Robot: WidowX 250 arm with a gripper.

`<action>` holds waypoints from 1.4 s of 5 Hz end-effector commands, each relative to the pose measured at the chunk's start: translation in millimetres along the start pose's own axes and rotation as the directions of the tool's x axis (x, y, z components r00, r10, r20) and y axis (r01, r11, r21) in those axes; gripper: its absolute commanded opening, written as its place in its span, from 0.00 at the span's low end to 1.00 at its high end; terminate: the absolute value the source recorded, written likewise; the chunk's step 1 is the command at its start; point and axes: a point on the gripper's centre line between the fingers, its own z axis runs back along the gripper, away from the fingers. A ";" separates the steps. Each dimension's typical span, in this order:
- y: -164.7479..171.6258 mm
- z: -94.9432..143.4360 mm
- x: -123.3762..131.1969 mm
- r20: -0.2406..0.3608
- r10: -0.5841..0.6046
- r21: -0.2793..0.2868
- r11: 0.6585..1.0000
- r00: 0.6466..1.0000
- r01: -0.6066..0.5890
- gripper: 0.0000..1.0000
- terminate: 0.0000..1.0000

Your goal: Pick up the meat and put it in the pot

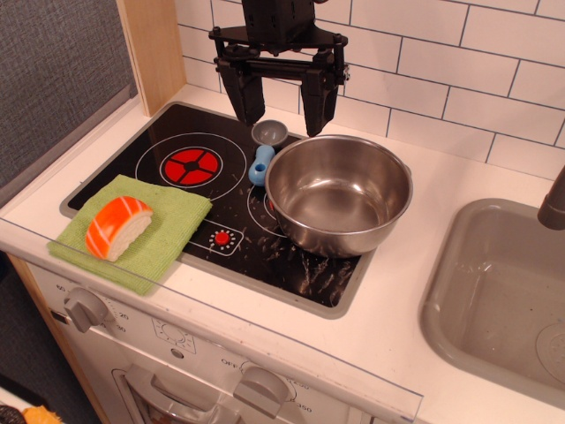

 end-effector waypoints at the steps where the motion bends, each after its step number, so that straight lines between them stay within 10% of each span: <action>1: 0.0 0.0 0.0 0.000 0.000 0.000 1.000 1.000 0.000 1.00 0.00; 4: 102.0 17.6 -88.8 0.067 0.079 0.063 0.995 0.995 -0.083 1.00 0.00; 7: 128.9 -29.2 -90.2 -0.018 0.039 0.225 0.974 0.999 -0.034 1.00 0.00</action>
